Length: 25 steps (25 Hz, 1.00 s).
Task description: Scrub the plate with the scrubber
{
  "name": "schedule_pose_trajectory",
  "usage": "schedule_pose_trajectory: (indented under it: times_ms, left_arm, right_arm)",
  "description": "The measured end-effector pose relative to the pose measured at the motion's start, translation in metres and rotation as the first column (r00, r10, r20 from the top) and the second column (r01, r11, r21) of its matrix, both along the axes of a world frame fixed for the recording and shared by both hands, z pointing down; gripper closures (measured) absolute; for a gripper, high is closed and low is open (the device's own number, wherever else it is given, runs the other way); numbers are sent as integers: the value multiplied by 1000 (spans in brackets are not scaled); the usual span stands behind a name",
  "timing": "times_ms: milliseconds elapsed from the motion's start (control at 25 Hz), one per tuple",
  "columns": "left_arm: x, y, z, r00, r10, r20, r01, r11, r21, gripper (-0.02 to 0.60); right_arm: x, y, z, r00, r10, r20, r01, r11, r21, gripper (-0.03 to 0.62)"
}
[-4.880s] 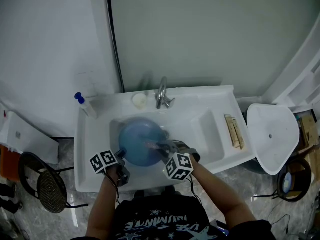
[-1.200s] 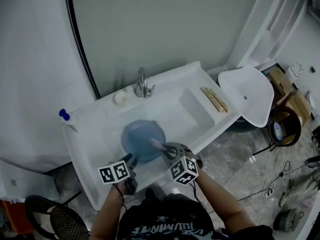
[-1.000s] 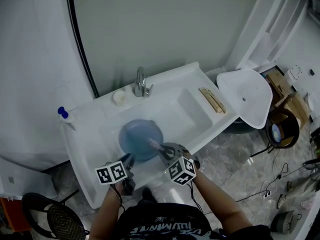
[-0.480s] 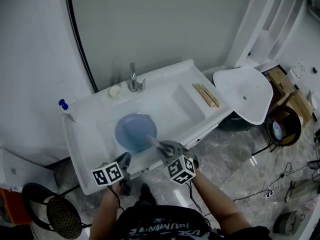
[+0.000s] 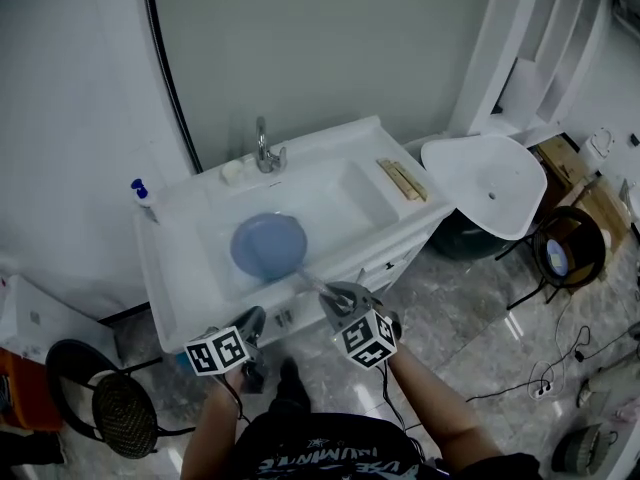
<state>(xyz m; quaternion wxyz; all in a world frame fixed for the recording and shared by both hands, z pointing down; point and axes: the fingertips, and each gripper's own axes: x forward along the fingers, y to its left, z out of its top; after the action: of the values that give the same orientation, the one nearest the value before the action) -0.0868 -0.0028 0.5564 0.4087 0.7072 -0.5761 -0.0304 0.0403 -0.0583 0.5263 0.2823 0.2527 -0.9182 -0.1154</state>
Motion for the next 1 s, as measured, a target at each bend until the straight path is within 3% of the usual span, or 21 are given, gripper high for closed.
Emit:
schedule_pose_trajectory:
  times_ms: [280, 440, 680, 1000]
  left_arm:
    - [28, 64, -5, 998, -28, 58, 27, 999, 25, 549]
    - [39, 97, -16, 989, -52, 135, 42, 996, 76, 549]
    - [36, 140, -22, 935, -128, 331, 75, 983, 167, 549]
    - [37, 161, -10, 937, -99, 336, 55, 989, 139, 549]
  right_arm:
    - [28, 58, 5, 1000, -15, 28, 16, 999, -37, 517]
    - [38, 85, 10, 999, -11, 52, 15, 998, -67, 517]
    - [39, 124, 20, 996, -32, 79, 40, 994, -105, 517]
    - [39, 151, 28, 997, -35, 75, 44, 990, -131, 517]
